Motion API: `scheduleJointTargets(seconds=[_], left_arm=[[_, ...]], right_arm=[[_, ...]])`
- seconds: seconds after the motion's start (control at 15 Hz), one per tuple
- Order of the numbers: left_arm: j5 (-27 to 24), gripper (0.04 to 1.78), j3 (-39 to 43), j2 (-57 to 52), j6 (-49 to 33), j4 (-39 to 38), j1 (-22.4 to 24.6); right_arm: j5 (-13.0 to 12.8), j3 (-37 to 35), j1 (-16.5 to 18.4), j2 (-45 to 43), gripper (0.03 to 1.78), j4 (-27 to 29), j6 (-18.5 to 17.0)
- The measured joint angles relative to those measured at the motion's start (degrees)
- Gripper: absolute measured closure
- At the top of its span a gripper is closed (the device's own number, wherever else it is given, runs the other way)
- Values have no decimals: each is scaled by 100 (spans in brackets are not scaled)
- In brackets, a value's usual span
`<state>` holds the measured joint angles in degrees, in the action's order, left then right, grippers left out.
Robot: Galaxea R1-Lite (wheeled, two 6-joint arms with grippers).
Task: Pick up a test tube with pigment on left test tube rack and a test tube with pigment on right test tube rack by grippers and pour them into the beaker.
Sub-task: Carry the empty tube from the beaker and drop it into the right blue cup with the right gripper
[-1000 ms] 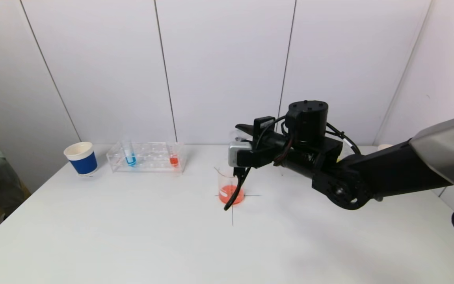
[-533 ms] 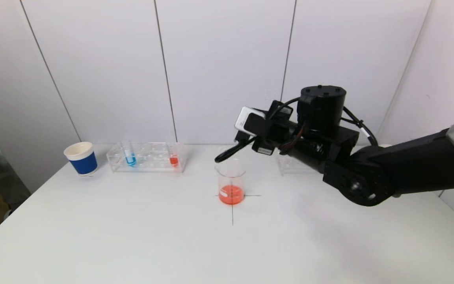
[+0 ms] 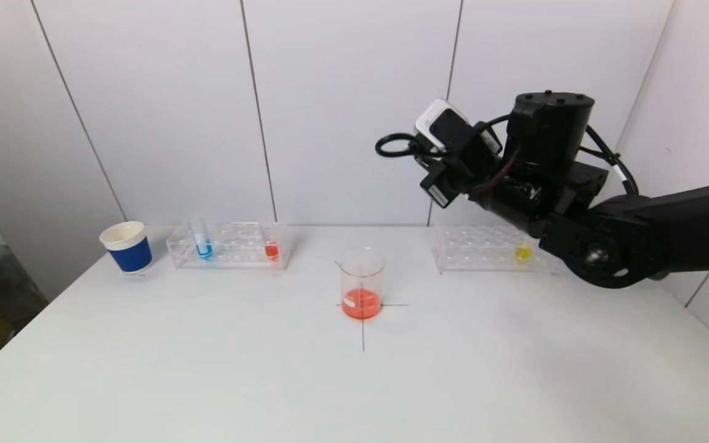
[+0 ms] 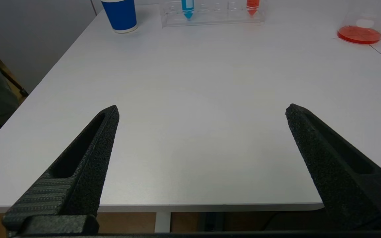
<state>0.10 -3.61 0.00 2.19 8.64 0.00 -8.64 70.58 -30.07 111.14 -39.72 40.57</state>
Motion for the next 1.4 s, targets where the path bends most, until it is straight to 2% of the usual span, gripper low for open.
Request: scheduleJointTargets(seconds=[0.13,0.27,0.73,1.07,1.27,1.4], left_arm=[[1,6,0,0,0,-2,0],[0,6,0,0,-2,-2,0],[1,6,2,0,1,0,5],[4,6,2,0,0,-2,0],[1,6,2,0,0,-2,0],[1,6,2,0,0,-2,2]], right_arm=[[-201,249,94,-50,133,105,-636],[-254,404,240,-130,133,194,-1235],[-282,361,1128,-530,133,400,-2677],[-216,183,1994,-731,133,540,-3139],[-152,85,2539,-773,133,541,-3543],[30,45,2996,-775,133,540,-3624]])
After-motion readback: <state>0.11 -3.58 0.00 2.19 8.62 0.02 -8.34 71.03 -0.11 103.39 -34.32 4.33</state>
